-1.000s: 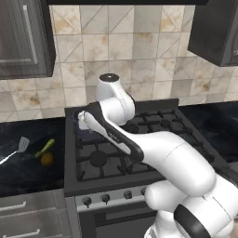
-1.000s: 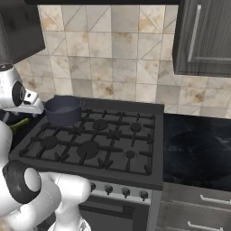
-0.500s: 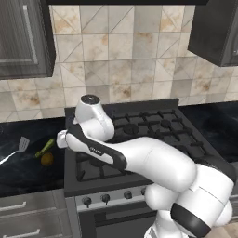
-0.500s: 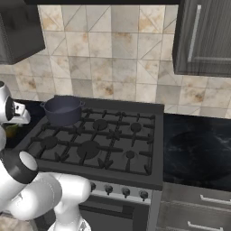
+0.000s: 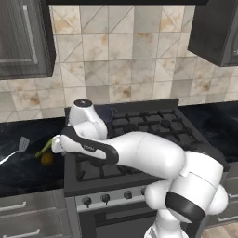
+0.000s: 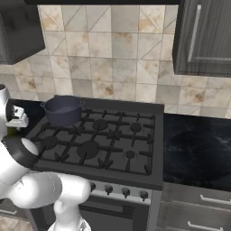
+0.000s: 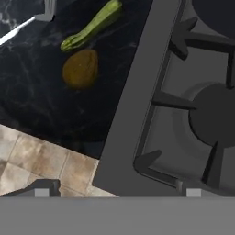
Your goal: Put the avocado and squash in the pot. Retrieve the spatula and lightly stir the vegetables in the pot.
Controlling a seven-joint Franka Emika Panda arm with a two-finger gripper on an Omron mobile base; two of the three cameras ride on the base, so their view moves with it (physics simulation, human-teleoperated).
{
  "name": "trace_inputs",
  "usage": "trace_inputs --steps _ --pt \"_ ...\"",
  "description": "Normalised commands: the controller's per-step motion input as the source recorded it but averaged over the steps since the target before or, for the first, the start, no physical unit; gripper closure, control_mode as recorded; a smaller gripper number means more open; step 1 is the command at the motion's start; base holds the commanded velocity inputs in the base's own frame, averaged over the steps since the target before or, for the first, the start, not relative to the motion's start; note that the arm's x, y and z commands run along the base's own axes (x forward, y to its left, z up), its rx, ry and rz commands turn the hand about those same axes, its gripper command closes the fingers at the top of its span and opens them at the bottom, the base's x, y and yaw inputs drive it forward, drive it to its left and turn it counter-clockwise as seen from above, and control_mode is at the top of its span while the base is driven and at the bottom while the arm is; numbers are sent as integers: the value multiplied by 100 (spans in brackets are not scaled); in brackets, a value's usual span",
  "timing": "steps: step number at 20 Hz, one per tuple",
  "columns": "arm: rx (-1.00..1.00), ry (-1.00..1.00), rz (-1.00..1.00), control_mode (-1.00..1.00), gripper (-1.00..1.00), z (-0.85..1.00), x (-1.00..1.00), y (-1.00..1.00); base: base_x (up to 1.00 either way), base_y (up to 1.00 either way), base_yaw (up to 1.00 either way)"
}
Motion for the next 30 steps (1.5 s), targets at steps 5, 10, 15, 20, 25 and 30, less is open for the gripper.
trace_inputs --steps 5,10,15,20,25,30 --pt "-2 7 0 -100 -100 -15 29 58 0 0 0" --pt "0 0 0 -100 -100 -3 35 53 0 0 0" --pt "-3 7 0 -100 -100 -8 39 45 0 0 0" --pt "-1 9 0 -100 -100 -36 8 15 0 0 0" --pt "-1 1 2 -100 -100 -26 1 7 0 0 0" --pt "-3 0 1 -100 -100 -23 18 11 0 0 0"
